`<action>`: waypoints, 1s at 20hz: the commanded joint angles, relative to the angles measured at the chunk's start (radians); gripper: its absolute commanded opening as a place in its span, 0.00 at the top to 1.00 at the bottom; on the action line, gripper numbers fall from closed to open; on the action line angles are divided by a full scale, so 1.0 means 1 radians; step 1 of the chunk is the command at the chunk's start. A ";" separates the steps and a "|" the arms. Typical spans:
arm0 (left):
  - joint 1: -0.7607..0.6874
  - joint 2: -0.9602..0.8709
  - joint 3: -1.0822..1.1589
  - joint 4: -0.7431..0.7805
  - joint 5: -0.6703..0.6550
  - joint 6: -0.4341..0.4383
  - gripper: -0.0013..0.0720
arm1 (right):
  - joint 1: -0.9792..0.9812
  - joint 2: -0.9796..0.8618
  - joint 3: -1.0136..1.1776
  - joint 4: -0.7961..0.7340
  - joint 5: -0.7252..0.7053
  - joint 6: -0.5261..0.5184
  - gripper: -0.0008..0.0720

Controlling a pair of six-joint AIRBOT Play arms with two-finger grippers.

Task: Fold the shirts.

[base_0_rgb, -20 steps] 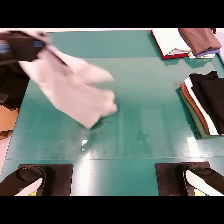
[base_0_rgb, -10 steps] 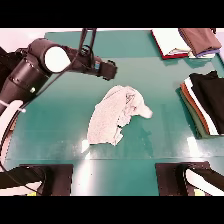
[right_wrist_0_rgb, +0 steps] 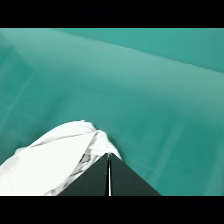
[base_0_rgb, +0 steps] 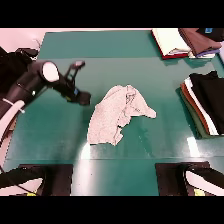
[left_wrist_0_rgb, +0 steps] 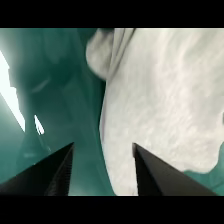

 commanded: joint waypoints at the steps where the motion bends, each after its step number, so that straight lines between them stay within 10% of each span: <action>1: 0.013 0.029 -0.245 -0.098 0.072 0.019 0.37 | 0.044 -0.014 -0.002 -0.004 -0.003 -0.001 0.96; 8: 0.003 0.024 -0.416 -0.336 0.194 0.123 0.38 | 0.050 -0.013 -0.001 -0.003 -0.024 0.000 0.96; 11: 0.008 0.027 -0.413 -0.336 0.201 0.146 0.95 | 0.050 -0.013 -0.002 -0.003 -0.014 0.000 0.96; 20: 0.378 0.125 0.005 -0.168 0.105 0.145 0.95 | 0.005 -0.042 -0.317 -0.001 0.040 0.000 0.96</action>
